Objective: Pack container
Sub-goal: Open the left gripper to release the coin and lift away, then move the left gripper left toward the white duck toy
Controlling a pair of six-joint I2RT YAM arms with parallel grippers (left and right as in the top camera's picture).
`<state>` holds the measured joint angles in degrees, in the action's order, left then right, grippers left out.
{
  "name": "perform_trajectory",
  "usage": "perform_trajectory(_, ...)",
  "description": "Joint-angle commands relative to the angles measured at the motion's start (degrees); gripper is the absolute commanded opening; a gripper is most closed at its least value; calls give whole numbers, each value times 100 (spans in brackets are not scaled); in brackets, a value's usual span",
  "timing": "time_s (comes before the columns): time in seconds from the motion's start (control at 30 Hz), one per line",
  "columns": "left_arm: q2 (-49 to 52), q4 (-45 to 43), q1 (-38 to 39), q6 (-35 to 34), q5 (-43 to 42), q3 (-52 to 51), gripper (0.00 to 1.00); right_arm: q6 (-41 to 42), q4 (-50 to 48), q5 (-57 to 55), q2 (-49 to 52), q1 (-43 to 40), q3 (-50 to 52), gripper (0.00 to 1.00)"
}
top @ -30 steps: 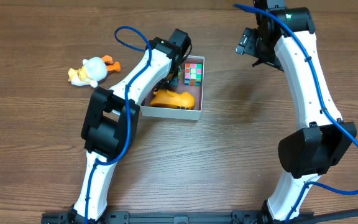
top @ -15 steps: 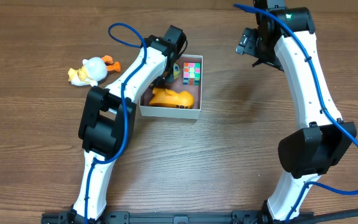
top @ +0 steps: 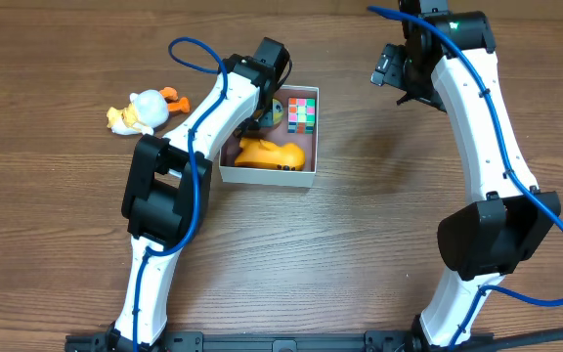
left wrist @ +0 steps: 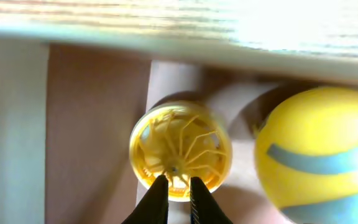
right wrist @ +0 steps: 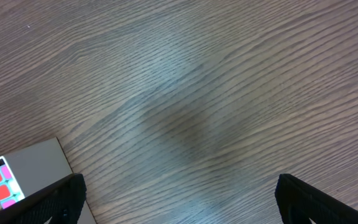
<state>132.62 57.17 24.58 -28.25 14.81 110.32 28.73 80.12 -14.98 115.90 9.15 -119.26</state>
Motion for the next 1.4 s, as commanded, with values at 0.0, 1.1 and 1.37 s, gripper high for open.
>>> perform_trajectory(0.0,7,-92,-61,149,131,52,14,48,-28,-13,-15,11,-155,100)
perform_trajectory(1.1,-1222,-262,-44,149,-48,162,47,48,-28,-13,-15,11,-155,100)
perform_trajectory(1.37,-2441,216,-31,149,1056,184,49,48,-28,-15,-15,11,-155,100)
